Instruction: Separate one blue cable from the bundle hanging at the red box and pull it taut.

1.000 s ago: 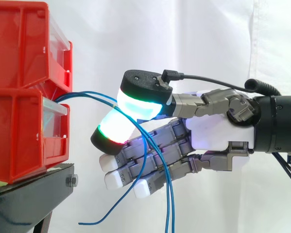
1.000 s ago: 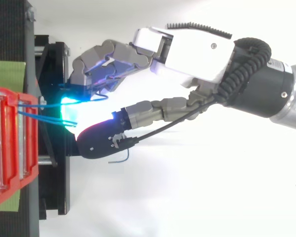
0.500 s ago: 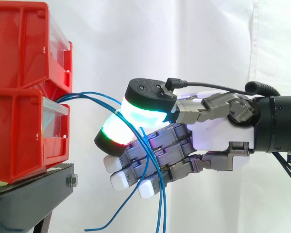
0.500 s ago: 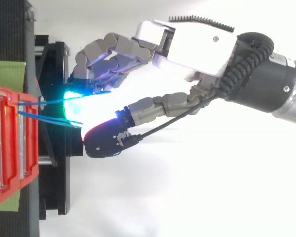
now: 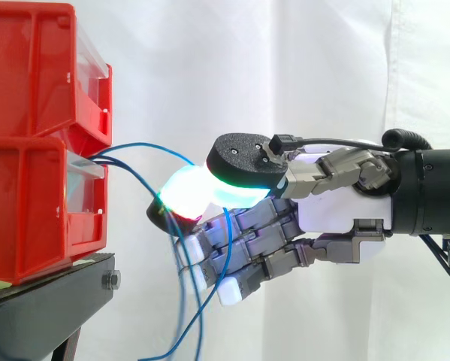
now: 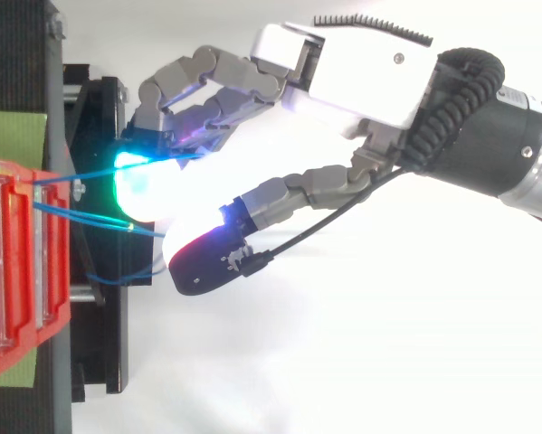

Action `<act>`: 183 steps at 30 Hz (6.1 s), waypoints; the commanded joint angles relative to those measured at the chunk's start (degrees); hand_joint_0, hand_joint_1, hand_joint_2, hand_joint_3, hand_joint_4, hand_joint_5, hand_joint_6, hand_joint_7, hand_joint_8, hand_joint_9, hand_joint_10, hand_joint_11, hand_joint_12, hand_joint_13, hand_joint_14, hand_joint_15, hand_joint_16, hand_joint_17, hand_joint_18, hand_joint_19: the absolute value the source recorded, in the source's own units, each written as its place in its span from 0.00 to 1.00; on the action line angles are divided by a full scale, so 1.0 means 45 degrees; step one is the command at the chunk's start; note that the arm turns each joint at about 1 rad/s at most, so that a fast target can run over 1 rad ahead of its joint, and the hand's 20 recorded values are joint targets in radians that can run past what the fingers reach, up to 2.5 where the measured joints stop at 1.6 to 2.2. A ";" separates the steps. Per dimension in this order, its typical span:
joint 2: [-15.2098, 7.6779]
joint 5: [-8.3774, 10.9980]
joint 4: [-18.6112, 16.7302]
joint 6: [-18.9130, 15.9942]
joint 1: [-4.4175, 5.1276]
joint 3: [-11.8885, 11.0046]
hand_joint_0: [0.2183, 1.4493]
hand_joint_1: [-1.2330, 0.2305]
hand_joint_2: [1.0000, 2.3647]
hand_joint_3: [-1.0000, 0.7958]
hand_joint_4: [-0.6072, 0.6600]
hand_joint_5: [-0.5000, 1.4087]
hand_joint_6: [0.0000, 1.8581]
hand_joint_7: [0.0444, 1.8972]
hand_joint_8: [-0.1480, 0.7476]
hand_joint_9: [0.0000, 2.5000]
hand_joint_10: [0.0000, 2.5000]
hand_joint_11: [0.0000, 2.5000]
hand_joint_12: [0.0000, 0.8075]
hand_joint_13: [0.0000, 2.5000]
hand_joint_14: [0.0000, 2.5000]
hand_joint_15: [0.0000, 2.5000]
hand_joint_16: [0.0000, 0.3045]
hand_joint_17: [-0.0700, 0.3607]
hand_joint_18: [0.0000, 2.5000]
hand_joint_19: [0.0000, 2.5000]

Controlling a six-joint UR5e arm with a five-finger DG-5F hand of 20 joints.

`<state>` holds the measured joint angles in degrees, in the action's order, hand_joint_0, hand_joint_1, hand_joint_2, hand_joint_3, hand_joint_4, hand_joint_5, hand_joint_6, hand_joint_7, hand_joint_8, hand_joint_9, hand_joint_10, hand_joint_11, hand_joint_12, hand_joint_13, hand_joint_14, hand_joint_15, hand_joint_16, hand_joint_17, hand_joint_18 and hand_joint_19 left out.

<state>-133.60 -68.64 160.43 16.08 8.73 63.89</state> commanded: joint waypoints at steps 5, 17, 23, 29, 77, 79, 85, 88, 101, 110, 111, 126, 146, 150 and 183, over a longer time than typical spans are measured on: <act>0.0002 0.0000 0.0033 0.0000 -0.0066 0.0001 0.24 0.37 0.00 0.28 0.60 0.15 0.46 0.43 0.49 0.38 0.01 0.31 0.40 0.34 0.01 0.19 0.16 0.41 0.30 0.25; -0.0018 0.0098 0.0092 0.0039 -0.0086 0.0001 0.22 0.50 0.00 0.28 0.61 0.16 0.37 0.50 0.51 0.38 0.01 0.31 0.44 0.35 0.01 0.19 0.17 0.43 0.30 0.26; -0.0037 0.0195 0.0112 0.0078 -0.0027 0.0021 0.23 0.50 0.00 0.28 0.61 0.16 0.37 0.50 0.52 0.39 0.01 0.34 0.44 0.39 0.01 0.25 0.17 0.43 0.30 0.25; -0.0037 0.0235 0.0112 0.0137 0.0051 0.0021 0.25 0.49 0.00 0.28 0.59 0.16 0.37 0.50 0.50 0.41 0.01 0.40 0.43 0.41 0.01 0.30 0.16 0.42 0.30 0.26; 0.0100 -0.0254 0.0326 0.0117 0.0149 0.0001 0.29 0.43 0.00 0.28 0.56 0.14 0.47 0.45 0.44 0.46 0.00 0.63 0.41 0.46 0.01 0.43 0.16 0.41 0.30 0.28; 0.0217 -0.0254 0.0483 0.0137 0.0149 0.0001 0.28 0.45 0.00 0.28 0.57 0.14 0.47 0.44 0.44 0.46 0.00 0.63 0.41 0.46 0.01 0.43 0.16 0.41 0.30 0.28; 0.0334 -0.0254 0.0834 0.0254 0.0149 0.0001 0.30 0.50 0.00 0.28 0.56 0.14 0.47 0.45 0.44 0.46 0.00 0.62 0.40 0.46 0.01 0.43 0.16 0.41 0.30 0.28; 0.0353 -0.0254 0.0932 0.0254 0.0149 0.0001 0.32 0.52 0.00 0.29 0.56 0.14 0.47 0.46 0.44 0.46 0.00 0.63 0.40 0.46 0.01 0.43 0.15 0.41 0.30 0.28; 0.0568 -0.0195 0.1205 0.0254 0.0110 0.0001 0.34 0.45 0.01 0.38 0.55 0.14 0.48 0.47 0.44 0.47 0.00 0.63 0.40 0.47 0.01 0.43 0.15 0.41 0.30 0.28; 0.0705 -0.0195 0.1479 0.0215 0.0090 0.0001 0.36 0.37 0.01 0.38 0.53 0.14 0.49 0.46 0.44 0.46 0.00 0.64 0.40 0.46 0.01 0.43 0.16 0.41 0.30 0.27; 0.0705 -0.0195 0.1498 0.0215 0.0090 0.0001 0.36 0.37 0.01 0.37 0.53 0.14 0.49 0.45 0.43 0.45 0.00 0.64 0.39 0.46 0.01 0.43 0.16 0.41 0.30 0.27; 0.0705 -0.0176 0.1537 0.0137 0.0071 0.0001 0.31 0.60 0.00 0.28 0.57 0.14 0.48 0.46 0.45 0.47 0.00 0.63 0.41 0.47 0.01 0.44 0.16 0.41 0.30 0.29; 0.0705 -0.0176 0.1576 0.0117 0.0110 0.0001 0.35 0.39 0.01 0.39 0.55 0.14 0.50 0.46 0.45 0.45 0.00 0.64 0.40 0.46 0.01 0.43 0.16 0.42 0.30 0.28; 0.0705 -0.0156 0.1576 0.0117 0.0110 0.0001 0.36 0.38 0.01 0.37 0.56 0.14 0.50 0.45 0.45 0.45 0.00 0.65 0.40 0.46 0.01 0.43 0.16 0.42 0.29 0.28; 0.0705 -0.0058 0.1752 -0.0039 0.0149 -0.0018 0.35 0.39 0.01 0.40 0.53 0.14 0.50 0.47 0.44 0.45 0.04 0.65 0.40 0.48 0.01 0.46 0.16 0.42 0.30 0.28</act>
<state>-130.43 -68.90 168.31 15.96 9.40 63.84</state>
